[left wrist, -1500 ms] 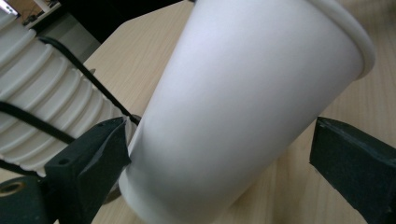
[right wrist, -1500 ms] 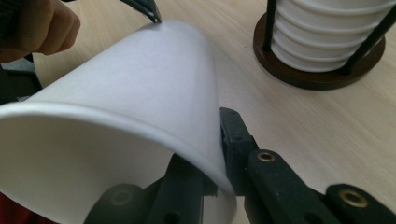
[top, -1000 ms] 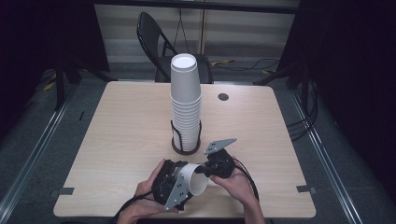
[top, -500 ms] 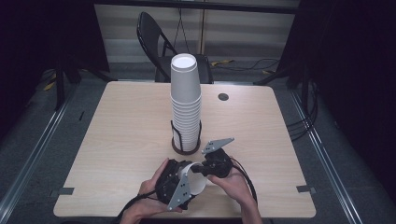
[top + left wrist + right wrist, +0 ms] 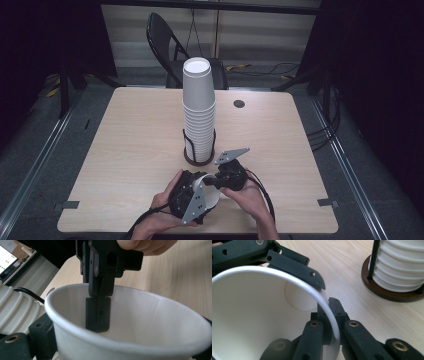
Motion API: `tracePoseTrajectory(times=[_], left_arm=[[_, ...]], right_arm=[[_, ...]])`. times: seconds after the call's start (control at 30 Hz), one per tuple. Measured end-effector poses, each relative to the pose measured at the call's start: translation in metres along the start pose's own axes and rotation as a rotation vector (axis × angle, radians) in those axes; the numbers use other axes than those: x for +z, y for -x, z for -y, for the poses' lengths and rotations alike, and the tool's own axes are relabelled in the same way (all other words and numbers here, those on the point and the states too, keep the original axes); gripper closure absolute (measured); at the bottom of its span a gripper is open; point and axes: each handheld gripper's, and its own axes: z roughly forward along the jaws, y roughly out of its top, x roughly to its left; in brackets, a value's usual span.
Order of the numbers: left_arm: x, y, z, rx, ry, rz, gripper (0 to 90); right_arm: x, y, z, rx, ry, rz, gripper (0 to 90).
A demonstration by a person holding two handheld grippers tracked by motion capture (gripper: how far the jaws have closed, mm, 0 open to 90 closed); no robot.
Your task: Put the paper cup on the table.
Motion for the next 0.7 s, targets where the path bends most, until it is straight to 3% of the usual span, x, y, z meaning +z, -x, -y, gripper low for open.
tracePoseTrajectory(times=[0.2, 0.27, 0.37, 0.4, 0.5, 0.53, 0.6, 0.7], left_arm=[[-0.001, -0.001, 0.000, 0.004, -0.002, -0.007, 9.1], [-0.001, -0.003, 0.000, -0.026, 0.006, -0.002, 9.9], [-0.002, -0.004, 0.000, -0.038, 0.009, -0.012, 10.1], [-0.002, -0.005, 0.001, -0.061, 0.017, -0.018, 10.1], [-0.003, -0.008, 0.001, -0.079, 0.022, -0.025, 10.1], [-0.004, -0.010, 0.002, -0.110, 0.032, -0.028, 10.2], [-0.004, -0.011, 0.002, -0.133, 0.039, -0.029, 10.2], [-0.005, -0.012, 0.002, -0.147, 0.042, -0.030, 10.2]], right_arm=[[0.001, 0.001, 0.000, 0.019, 0.017, -0.008, 87.5], [0.001, 0.000, 0.000, 0.023, 0.025, 0.001, 85.7], [0.001, 0.000, 0.000, 0.026, 0.033, 0.005, 84.7], [0.000, 0.000, 0.000, 0.033, 0.049, 0.018, 81.5], [0.000, 0.000, 0.000, 0.037, 0.055, 0.031, 77.8], [-0.001, 0.001, 0.001, 0.037, 0.068, 0.055, 73.4], [-0.003, 0.001, 0.002, 0.043, 0.086, 0.058, 71.0], [-0.005, 0.001, 0.003, 0.046, 0.106, 0.065, 68.3]])
